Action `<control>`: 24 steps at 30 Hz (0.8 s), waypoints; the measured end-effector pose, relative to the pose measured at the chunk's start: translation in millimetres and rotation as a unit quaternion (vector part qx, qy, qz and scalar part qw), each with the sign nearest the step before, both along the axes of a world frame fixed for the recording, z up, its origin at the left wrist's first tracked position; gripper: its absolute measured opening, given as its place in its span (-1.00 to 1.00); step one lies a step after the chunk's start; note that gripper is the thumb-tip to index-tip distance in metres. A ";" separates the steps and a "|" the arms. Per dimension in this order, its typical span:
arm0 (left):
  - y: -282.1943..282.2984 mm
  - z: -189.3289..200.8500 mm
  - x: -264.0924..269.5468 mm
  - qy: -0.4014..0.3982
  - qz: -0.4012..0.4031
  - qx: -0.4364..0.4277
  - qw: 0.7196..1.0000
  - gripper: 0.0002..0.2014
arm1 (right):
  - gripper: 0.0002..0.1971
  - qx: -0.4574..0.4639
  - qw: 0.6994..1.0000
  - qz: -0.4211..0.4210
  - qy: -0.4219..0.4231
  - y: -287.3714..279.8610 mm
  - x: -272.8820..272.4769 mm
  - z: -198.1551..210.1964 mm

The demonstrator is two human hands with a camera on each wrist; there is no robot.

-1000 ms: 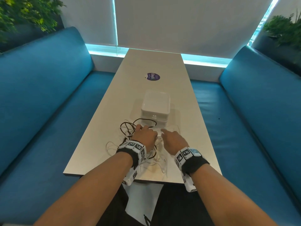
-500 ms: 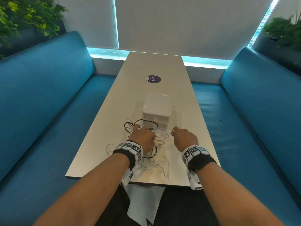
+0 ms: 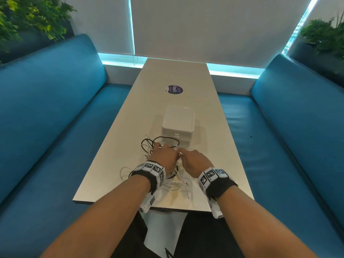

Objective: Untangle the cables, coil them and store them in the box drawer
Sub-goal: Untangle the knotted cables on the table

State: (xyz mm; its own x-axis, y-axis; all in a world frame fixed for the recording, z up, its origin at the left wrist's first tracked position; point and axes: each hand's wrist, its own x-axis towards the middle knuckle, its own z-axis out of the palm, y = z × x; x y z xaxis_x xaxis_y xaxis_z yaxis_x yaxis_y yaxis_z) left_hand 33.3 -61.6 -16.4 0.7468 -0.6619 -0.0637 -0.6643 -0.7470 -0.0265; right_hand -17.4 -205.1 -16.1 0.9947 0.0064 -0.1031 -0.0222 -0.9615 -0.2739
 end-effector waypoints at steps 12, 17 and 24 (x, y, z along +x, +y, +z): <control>18.6 -3.4 9.8 0.069 0.003 -0.066 0.995 -0.78 | -0.79 -0.060 0.996 -0.071 -0.005 -15.7 -0.1 10.1; 17.5 3.7 9.0 0.051 0.003 -0.057 0.997 -0.75 | -0.76 -0.083 0.986 -0.143 0.014 -39.2 -8.5 12.2; 6.2 4.4 7.3 -0.005 0.001 0.006 1.000 -0.67 | -0.67 0.002 0.995 -0.098 0.003 -25.7 -6.1 9.4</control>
